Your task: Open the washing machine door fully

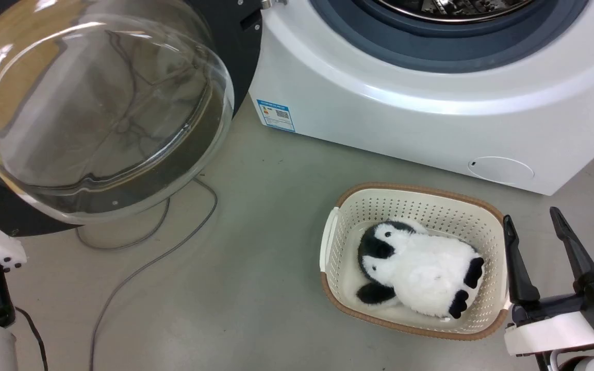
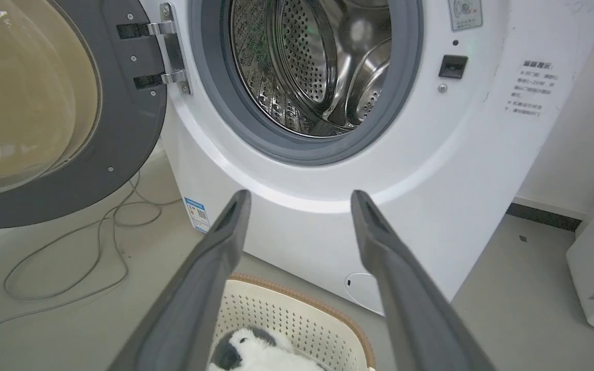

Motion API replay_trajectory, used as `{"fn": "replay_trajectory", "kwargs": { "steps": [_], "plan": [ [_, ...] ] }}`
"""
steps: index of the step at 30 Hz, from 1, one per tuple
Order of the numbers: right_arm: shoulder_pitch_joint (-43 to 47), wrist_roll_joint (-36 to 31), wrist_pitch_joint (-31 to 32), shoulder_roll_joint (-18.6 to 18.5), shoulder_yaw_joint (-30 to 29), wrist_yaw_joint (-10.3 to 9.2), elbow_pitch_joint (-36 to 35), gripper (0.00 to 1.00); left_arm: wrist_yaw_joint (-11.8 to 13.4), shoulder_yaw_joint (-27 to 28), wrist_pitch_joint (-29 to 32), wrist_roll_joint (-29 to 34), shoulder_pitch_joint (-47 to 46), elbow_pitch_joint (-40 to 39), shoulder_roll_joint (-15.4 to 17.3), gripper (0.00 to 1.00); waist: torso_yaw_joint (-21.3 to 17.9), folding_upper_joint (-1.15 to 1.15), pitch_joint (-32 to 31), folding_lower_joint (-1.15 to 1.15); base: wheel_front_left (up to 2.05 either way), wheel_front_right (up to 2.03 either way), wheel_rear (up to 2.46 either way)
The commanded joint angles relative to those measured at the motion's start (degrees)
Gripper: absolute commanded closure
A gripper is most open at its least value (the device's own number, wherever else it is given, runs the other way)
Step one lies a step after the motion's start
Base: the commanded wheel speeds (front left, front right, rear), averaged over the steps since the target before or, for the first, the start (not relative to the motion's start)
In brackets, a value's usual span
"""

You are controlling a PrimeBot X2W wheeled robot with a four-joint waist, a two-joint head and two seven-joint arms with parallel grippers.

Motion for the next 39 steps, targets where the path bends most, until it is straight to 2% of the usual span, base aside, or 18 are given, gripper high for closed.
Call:
{"fn": "replay_trajectory", "kwargs": {
  "steps": [1,9,19,31,39],
  "plan": [
    [-0.7,-0.3,-0.2,0.2,0.0,0.03,0.1,0.0,-0.1,0.5,0.1,0.4,-1.5,0.9,0.4,1.0,-0.2,0.0,0.0,0.0,0.0,0.0,0.0],
    [-0.6,0.5,-0.2,0.2,-0.1,0.03,0.7,0.0,-0.6,2.6,0.1,1.4,-0.6,3.1,0.1,1.0,-1.5,0.0,-1.8,0.0,0.0,0.0,0.0],
    [2.0,3.0,-0.2,0.2,-0.6,0.03,1.4,0.0,-3.0,3.1,0.1,4.8,6.3,-7.0,-3.9,1.0,-1.8,0.0,-8.1,0.0,0.0,0.0,0.0],
    [4.0,5.1,-0.2,0.2,0.0,0.03,0.5,0.0,-6.4,-1.7,0.1,8.7,14.2,-22.9,-11.3,1.0,-4.2,0.0,-13.1,0.0,0.0,0.0,0.0],
    [5.4,6.1,-0.2,0.2,0.1,0.03,0.1,0.0,-8.9,-6.3,0.1,8.1,18.6,-26.2,-14.3,1.0,-7.8,0.0,-15.6,0.0,0.0,0.0,0.0]
  ]
}}
